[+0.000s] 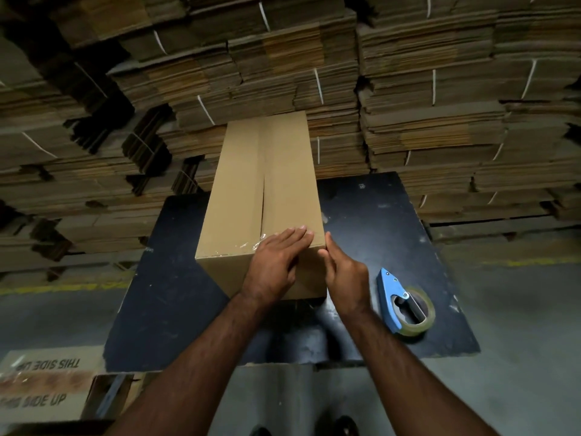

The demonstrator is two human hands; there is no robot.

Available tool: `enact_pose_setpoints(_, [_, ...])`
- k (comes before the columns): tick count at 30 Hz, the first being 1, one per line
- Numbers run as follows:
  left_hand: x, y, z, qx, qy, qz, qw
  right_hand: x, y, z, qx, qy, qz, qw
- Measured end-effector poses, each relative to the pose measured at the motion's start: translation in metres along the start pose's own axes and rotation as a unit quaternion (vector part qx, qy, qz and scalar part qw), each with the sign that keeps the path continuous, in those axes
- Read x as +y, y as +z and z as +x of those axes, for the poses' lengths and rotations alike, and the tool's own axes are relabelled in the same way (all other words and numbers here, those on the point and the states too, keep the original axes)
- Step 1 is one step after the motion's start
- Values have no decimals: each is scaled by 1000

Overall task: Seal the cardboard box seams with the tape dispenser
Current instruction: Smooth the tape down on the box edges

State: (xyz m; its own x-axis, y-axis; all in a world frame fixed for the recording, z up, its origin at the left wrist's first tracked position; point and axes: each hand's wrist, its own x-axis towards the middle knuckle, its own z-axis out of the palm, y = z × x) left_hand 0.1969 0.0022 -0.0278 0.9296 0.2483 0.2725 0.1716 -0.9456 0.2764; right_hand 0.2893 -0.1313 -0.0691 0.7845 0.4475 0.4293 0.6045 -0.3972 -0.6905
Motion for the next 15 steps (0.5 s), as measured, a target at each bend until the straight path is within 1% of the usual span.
enact_pose_setpoints(1, [0,-2,1,0,2,-1,1000,2,-2,-1,-16,13,5,1000])
enact_pose_setpoints(3, [1,-2,2,2,4,-2,1000,-2,-5,-8,-32,65,40,997])
enact_pose_setpoints(6, [2,-1,3,14,6,-6,1000,-30,-8,-12,-32,130,188,973])
enact_pose_setpoints(8, [2,0,5,20,7,-8,1000,-50,-4,1,-58,206,257,942])
enact_pose_setpoints(10, [1,1,4,19,11,-9,1000,-54,6,18,-82,292,310,901])
enact_pose_setpoints(11, [0,1,4,17,13,-10,1000,-52,12,27,-87,319,332,883])
enact_pose_setpoints(13, [-1,1,4,11,15,-11,1000,-41,18,37,-98,338,360,864])
enact_pose_setpoints(14, [-2,1,4,10,12,-14,1000,-34,18,39,-121,323,345,873])
enact_pose_setpoints(15, [-3,1,4,11,11,-17,1000,-26,14,38,-156,283,309,895])
